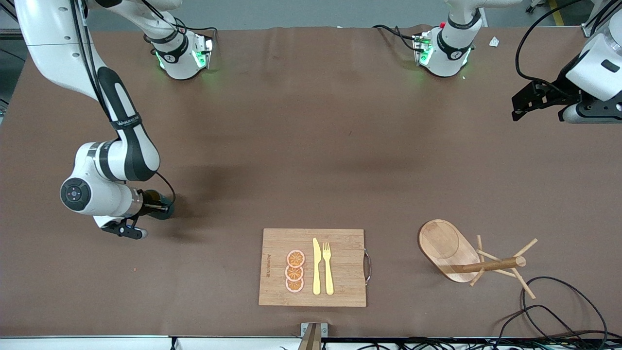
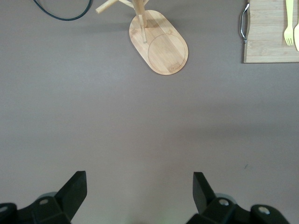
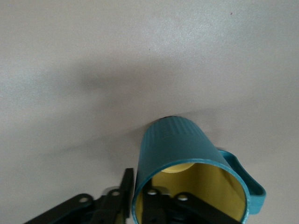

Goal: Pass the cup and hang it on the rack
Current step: 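Carry the teal mug toward the table middle with the right gripper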

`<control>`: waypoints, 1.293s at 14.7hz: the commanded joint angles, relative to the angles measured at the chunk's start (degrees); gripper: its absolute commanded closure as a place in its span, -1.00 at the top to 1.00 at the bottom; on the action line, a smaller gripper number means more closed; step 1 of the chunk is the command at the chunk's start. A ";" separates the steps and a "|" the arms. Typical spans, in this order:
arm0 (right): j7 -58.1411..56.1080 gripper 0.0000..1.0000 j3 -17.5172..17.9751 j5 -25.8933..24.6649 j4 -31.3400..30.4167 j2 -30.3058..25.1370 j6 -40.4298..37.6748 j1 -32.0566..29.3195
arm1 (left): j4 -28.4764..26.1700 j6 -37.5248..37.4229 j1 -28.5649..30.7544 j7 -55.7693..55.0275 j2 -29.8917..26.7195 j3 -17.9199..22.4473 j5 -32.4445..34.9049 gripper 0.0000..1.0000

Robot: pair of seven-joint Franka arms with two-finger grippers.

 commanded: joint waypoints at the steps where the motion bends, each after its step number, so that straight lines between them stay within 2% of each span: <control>1: 0.64 -0.95 0.33 0.32 0.19 -1.43 -0.42 0.01 | 1.36 -1.06 -0.22 0.87 0.45 -0.21 0.12 1.00; 4: 5.27 -0.97 1.13 0.49 7.37 -1.78 -8.29 2.89 | 1.36 -1.50 -0.14 0.87 0.36 -0.21 0.21 1.00; 6: 12.03 -0.96 1.48 0.93 13.71 -1.52 -15.69 6.84 | 1.36 -1.59 -0.22 0.87 0.36 -0.21 0.21 1.00; 7: 14.94 -0.96 1.39 2.67 15.65 -1.43 -16.50 9.65 | 1.36 -1.50 -0.22 0.87 0.36 -0.21 0.21 1.00; 10: 18.03 -0.96 1.30 4.18 19.00 -0.64 -16.42 16.94 | 1.80 -1.50 -0.14 0.87 0.45 -0.21 0.21 1.00; 14: 29.70 -0.96 1.30 6.03 31.11 7.60 -16.33 25.74 | 1.80 -1.50 -0.14 0.87 0.45 -0.21 0.21 1.00; 17: 36.74 -0.95 1.30 6.12 37.18 13.41 -14.41 30.49 | 1.80 -1.50 -0.14 0.87 0.45 -0.21 0.21 1.00; 19: 40.35 -0.95 1.30 6.12 40.00 17.01 -10.11 33.04 | 1.80 -1.50 -0.14 0.78 0.45 -0.21 0.21 1.00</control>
